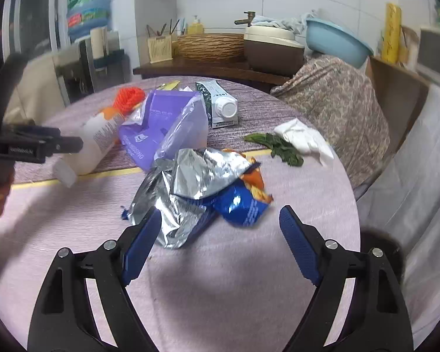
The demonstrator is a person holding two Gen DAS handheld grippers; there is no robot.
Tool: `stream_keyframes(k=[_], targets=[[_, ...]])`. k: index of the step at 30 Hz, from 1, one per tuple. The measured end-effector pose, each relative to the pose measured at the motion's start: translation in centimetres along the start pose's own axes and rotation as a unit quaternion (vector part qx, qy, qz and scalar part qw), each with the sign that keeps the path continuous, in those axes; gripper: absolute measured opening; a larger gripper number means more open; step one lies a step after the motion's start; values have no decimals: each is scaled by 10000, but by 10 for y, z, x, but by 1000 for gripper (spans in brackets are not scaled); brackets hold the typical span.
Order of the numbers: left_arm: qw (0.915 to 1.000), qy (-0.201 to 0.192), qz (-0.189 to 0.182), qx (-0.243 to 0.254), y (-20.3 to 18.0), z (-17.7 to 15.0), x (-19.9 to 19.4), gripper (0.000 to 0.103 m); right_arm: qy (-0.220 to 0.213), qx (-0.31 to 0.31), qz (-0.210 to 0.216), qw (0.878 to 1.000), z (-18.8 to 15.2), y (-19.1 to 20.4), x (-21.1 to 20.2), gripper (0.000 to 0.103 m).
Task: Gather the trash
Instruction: 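Grasp the white bottle with the left tool while the right tool grasps the chip bag, then carry bottle and chip bag to the bin and release both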
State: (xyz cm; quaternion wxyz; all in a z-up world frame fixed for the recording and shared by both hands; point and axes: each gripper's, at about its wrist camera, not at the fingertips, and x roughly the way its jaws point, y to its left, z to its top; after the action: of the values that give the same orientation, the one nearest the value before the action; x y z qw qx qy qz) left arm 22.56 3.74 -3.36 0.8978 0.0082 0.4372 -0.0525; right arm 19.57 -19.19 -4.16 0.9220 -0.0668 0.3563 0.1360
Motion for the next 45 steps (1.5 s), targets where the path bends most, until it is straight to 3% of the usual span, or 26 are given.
stream_keyframes(k=[5,6,10,11,13,24,27,29,33,40,45], targets=[[9999,144,32,80,2,4,15,95,-12,-703,-302,9971,14,13,23,82],[9998,173,15,80,3,4,18,95,7,-766,-347,9965,16,14,28,78],[9997,235,20,104,2,6,25,95,82,-899,-541,9944,15,15,36,32],[9997,243,13,92,2,6,27,95,51,-870,-569,9946,14,14,35,32],[9996,269,-31,73,2,7,29,95,-21,-742,-483,9961,12,9,31,19],[9985,548,-76,-30,10,15,49,89,-302,-470,-230,9982,-4,12,-8,8],[9974,705,-94,-70,12,17,58,80,-356,-505,-232,9978,-9,17,-14,7],[9965,801,-165,-179,14,15,63,69,-369,-522,-212,9977,-11,18,-15,7],[9967,698,-202,-359,21,9,55,62,-416,-477,-126,9979,-15,21,-19,7],[9954,425,-370,-772,37,-20,27,61,-521,-416,45,9978,-26,26,-33,7],[9954,109,-475,-825,29,-45,-4,61,-574,-255,259,9977,-38,26,-46,7]])
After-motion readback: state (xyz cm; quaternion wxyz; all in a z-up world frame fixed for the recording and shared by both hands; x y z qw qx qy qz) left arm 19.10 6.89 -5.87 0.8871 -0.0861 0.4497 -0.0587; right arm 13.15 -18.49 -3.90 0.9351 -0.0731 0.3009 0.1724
